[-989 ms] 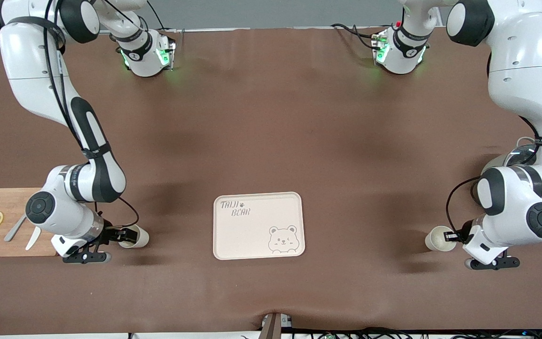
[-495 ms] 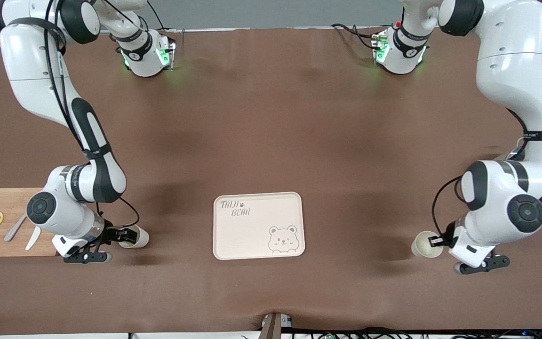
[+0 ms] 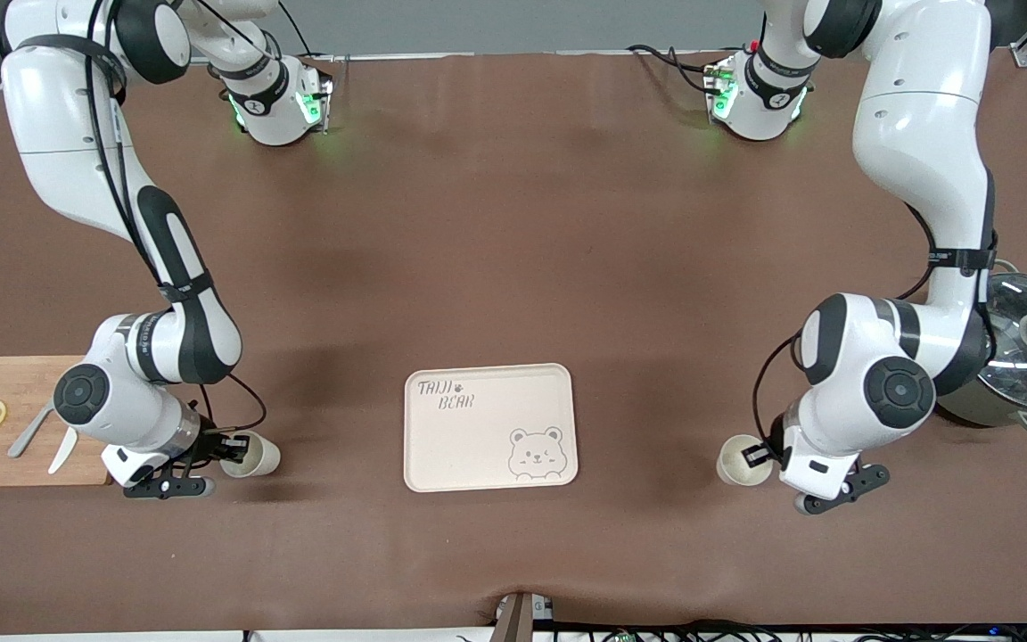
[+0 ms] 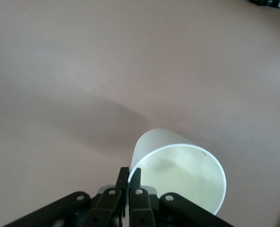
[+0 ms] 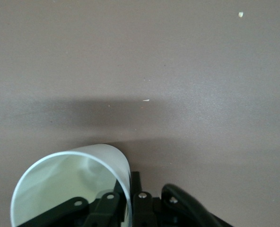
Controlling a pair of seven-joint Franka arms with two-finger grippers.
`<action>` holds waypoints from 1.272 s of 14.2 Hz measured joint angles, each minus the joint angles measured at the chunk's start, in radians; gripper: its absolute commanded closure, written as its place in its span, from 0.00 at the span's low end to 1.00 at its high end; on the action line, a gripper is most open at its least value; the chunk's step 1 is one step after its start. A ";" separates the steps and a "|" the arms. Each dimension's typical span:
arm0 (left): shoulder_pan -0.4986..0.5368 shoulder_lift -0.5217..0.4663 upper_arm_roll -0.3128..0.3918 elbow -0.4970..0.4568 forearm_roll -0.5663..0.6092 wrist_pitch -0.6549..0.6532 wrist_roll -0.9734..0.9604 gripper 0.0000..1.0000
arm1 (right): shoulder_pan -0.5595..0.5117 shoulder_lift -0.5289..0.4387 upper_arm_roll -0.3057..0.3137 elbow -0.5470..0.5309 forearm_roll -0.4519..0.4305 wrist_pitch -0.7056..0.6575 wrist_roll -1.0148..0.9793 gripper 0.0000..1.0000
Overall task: Place white IKEA cup upright on tray with both arms
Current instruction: 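Carry both held cups toward the bear tray with both grippers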
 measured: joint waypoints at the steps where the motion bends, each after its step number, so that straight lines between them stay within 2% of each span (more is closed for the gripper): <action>1: 0.000 0.000 -0.021 0.003 0.000 0.000 -0.044 1.00 | 0.002 0.000 0.000 0.002 0.000 -0.001 0.000 1.00; 4: -0.027 0.000 -0.058 0.005 0.000 0.001 -0.168 1.00 | 0.003 0.001 -0.001 0.002 0.000 0.000 0.000 1.00; 10: -0.147 0.001 -0.061 0.028 -0.001 0.048 -0.412 1.00 | 0.006 0.001 -0.001 0.010 0.000 -0.017 0.000 1.00; 12: -0.184 0.006 -0.061 0.027 -0.002 0.087 -0.476 1.00 | 0.018 0.001 0.000 0.047 0.002 -0.089 0.003 1.00; 15: -0.242 0.028 -0.062 0.027 -0.002 0.146 -0.573 1.00 | 0.034 -0.002 0.004 0.147 0.066 -0.249 0.037 1.00; 18: -0.285 0.057 -0.062 0.027 -0.002 0.189 -0.638 1.00 | 0.070 -0.004 0.011 0.207 0.093 -0.325 0.152 1.00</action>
